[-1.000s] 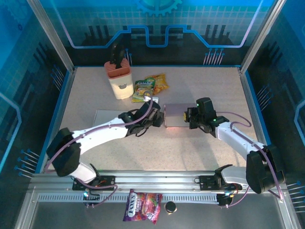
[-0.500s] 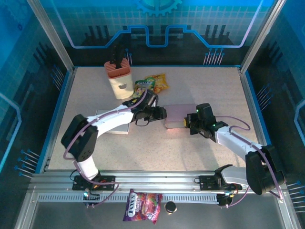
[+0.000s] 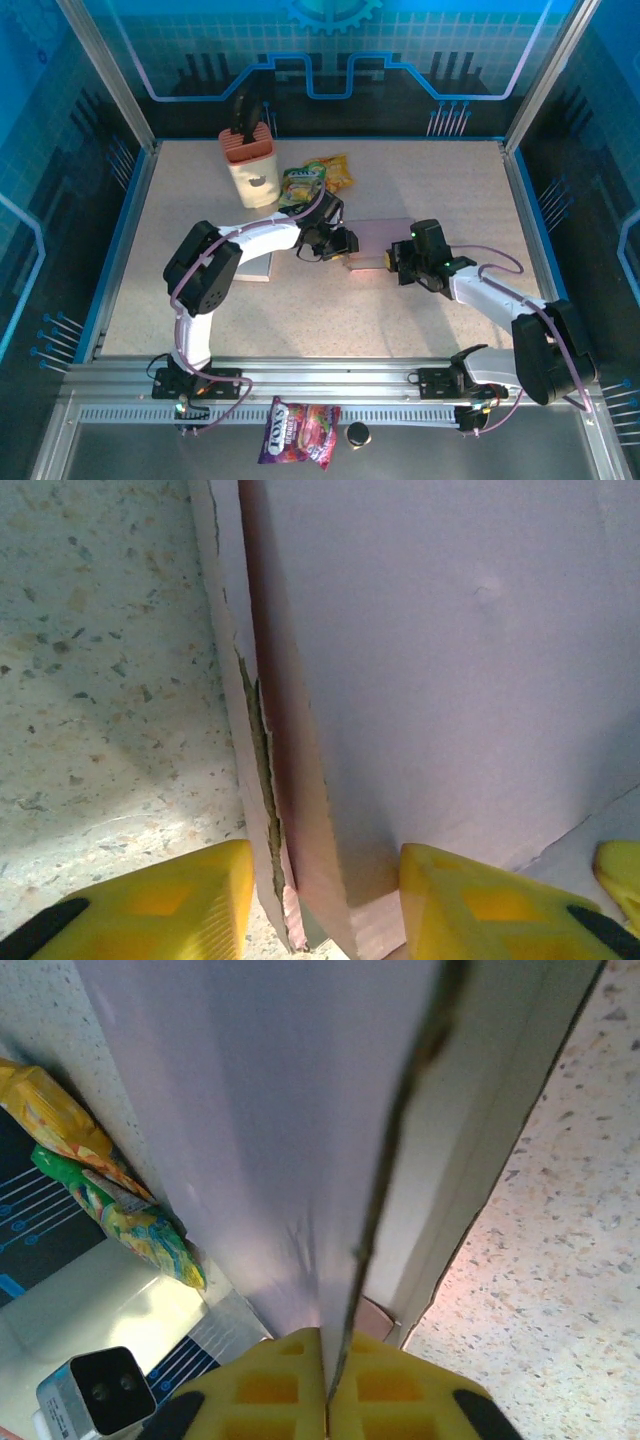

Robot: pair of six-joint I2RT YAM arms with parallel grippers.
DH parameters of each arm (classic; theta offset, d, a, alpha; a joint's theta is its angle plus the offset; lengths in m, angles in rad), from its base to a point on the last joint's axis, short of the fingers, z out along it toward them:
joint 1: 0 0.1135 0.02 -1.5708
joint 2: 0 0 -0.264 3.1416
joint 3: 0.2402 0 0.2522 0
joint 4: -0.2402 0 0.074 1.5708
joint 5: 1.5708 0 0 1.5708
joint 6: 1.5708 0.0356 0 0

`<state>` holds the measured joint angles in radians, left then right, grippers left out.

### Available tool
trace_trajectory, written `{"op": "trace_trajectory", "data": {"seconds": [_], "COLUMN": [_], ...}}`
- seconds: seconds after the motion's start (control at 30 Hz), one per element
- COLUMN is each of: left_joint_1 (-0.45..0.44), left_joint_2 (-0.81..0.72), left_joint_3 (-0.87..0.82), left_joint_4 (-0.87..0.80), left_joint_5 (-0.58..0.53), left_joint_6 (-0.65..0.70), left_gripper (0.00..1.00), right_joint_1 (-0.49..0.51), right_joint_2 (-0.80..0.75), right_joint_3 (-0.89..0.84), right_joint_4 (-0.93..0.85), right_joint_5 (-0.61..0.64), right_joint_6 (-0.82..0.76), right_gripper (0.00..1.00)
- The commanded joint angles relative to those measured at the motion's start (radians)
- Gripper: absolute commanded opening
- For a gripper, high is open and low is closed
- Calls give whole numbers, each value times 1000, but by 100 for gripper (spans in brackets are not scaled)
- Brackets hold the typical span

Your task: Fold the paper box

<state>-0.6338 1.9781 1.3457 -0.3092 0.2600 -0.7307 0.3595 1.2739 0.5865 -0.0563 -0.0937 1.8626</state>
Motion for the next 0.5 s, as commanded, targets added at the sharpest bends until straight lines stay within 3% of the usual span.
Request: {"op": "trace_trajectory", "data": {"seconds": [0.0,0.1,0.23,0.33,0.4,0.47], "left_joint_1": [8,9,9,9,9,8], "left_joint_2": [28,31,33,31,31,33], "left_joint_3": [12,2,-5,-3,2,6], "left_joint_4": [-23,-25,-17,-19,-22,-28], "left_joint_5": [-5,-11,-15,-21,-24,-26], "left_joint_6": [20,31,40,51,58,67], "left_gripper": [39,36,33,32,31,31], "right_joint_1": [4,-27,-93,-169,-234,-317], "right_joint_2": [2,-33,-100,-121,-119,-80], "right_joint_3": [-6,48,221,333,365,379], "right_joint_4": [-67,-181,-531,-726,-743,-698], "right_joint_5": [-43,-56,-8,59,73,7], "right_joint_6": [-57,-219,-626,-891,-1044,-1177], "right_gripper": [18,37,57,62,65,65]}}
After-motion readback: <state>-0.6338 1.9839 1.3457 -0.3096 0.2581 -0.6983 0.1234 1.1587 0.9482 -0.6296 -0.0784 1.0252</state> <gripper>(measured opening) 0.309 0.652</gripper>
